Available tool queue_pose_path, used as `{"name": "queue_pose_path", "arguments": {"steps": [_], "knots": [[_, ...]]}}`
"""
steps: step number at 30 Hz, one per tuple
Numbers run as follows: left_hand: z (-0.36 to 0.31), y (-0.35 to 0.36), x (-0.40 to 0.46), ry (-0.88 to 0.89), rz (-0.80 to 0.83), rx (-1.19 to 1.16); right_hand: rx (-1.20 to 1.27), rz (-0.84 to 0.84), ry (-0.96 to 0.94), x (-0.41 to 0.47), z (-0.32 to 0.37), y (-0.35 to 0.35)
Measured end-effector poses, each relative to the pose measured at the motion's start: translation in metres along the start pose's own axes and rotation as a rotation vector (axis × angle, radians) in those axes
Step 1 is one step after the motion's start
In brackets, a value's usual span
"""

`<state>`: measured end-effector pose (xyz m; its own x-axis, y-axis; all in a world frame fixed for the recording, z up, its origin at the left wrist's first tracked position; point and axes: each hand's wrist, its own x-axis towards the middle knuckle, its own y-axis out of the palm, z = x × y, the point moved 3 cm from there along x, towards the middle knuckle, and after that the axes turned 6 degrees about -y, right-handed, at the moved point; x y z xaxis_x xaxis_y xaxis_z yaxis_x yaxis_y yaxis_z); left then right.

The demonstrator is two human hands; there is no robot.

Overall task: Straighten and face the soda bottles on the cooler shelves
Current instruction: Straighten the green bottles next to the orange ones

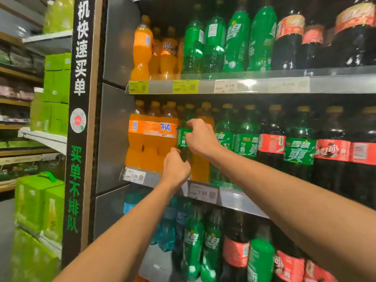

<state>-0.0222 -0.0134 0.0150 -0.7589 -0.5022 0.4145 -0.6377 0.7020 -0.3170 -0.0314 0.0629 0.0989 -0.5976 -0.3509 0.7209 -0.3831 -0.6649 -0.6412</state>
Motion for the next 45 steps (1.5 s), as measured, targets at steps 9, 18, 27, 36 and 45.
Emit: {"name": "queue_pose_path", "arguments": {"steps": [9,18,27,36,45], "knots": [[0.006,0.018,0.036,-0.014,-0.051,-0.016,-0.059,-0.112,0.017,0.072,0.016,0.0],[0.003,0.02,0.034,-0.051,-0.031,0.046,0.103,-0.052,0.226,0.08,0.018,0.009],[0.008,0.008,0.03,-0.051,0.018,-0.074,0.144,-0.175,0.192,0.048,0.04,-0.002],[-0.006,-0.005,0.019,-0.047,0.003,-0.065,0.192,-0.302,0.092,0.005,0.042,-0.023],[-0.033,-0.032,-0.004,-0.076,-0.034,-0.168,0.264,-0.398,0.015,-0.005,0.062,-0.08]]}}
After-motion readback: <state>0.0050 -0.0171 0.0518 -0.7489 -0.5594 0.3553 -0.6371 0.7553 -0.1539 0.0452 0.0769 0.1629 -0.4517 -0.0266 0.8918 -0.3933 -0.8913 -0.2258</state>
